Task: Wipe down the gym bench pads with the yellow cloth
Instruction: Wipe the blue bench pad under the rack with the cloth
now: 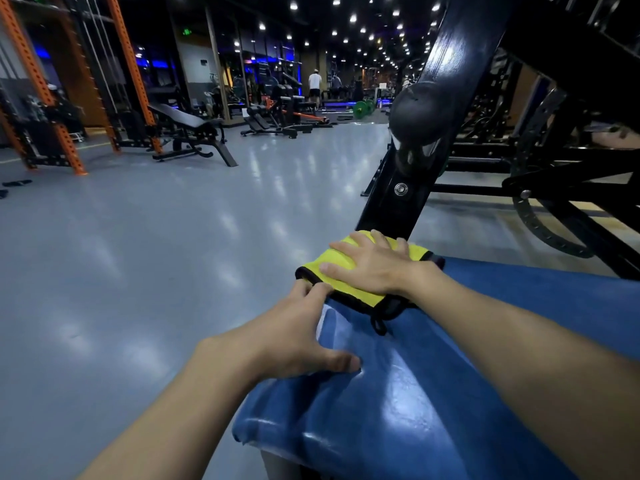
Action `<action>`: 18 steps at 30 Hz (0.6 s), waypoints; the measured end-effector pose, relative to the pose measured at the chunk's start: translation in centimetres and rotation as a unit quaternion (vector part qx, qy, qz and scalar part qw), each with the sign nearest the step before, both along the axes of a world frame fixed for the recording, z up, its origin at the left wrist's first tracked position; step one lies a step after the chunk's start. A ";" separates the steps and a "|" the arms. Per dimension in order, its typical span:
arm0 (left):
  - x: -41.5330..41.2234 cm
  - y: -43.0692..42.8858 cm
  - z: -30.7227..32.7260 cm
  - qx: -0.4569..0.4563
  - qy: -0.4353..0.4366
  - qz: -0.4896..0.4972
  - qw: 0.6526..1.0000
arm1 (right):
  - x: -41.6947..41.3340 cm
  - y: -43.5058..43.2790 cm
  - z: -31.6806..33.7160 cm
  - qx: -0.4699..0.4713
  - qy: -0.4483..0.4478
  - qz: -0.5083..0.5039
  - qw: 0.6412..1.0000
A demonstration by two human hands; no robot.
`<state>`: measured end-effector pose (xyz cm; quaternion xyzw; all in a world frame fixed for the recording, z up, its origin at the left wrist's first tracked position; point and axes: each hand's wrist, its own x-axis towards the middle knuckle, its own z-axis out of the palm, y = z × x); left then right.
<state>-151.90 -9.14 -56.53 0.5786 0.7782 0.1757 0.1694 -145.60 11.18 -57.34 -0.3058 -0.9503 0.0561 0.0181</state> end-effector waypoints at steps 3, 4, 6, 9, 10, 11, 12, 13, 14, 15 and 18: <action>0.5 -0.3 0.4 -0.024 0.015 -0.010 1.000 | -0.9 0.1 0.0 0.004 -0.005 -0.001 1.000; 0.9 -0.3 0.4 -0.033 0.025 -0.007 0.999 | -1.0 0.2 0.1 0.003 -0.004 0.000 1.000; 1.9 -0.4 0.5 -0.051 0.054 0.006 0.997 | -0.7 0.4 0.0 0.003 -0.001 0.005 1.000; 2.7 -0.5 0.3 -0.077 0.094 0.027 0.992 | 1.6 1.3 -0.4 -0.001 0.009 0.015 1.000; 2.7 -0.5 0.2 -0.083 0.095 0.034 0.991 | 2.5 1.8 -0.4 -0.003 0.010 0.017 1.000; 2.8 -0.6 0.1 -0.088 0.094 0.040 0.991 | 3.2 2.2 -0.5 -0.004 0.009 0.015 1.000; 2.8 -0.6 0.0 -0.088 0.094 0.044 0.991 | 3.8 2.5 -0.4 -0.006 0.006 0.011 1.000; 3.1 -0.5 -0.1 -0.083 0.095 0.046 0.991 | 3.9 2.6 -0.4 -0.008 0.004 0.006 1.000; 3.5 -0.5 -0.4 -0.073 0.098 0.046 0.991 | 3.8 2.5 -0.3 -0.011 0.002 0.002 1.000; 4.1 -0.3 -0.6 -0.061 0.108 0.043 0.991 | 3.5 2.3 -0.2 -0.011 0.002 -0.001 1.000; 5.9 0.2 -1.2 -0.045 0.153 0.047 0.986 | 3.5 1.8 -0.2 -0.011 0.006 -0.001 1.000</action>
